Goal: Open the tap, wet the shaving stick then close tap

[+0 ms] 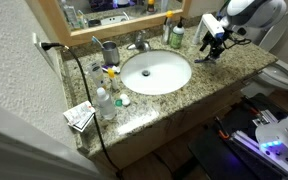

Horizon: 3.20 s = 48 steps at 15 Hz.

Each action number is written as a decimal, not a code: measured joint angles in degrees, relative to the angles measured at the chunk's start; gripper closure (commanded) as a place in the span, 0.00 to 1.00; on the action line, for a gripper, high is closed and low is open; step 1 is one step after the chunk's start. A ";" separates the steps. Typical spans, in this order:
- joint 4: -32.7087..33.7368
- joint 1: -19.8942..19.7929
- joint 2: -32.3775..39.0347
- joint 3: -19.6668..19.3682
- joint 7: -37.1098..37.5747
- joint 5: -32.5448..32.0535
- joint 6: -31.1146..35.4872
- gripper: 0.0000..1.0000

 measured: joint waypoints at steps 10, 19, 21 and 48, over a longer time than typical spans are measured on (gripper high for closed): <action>0.22 2.43 -19.86 4.71 -3.41 2.18 -12.19 0.00; 16.56 5.46 -5.36 14.85 -5.42 -5.01 -17.76 0.00; 18.12 5.13 -3.72 14.94 -5.46 -5.41 -18.28 0.00; 53.41 5.83 21.80 11.82 -42.11 -17.55 -44.98 0.00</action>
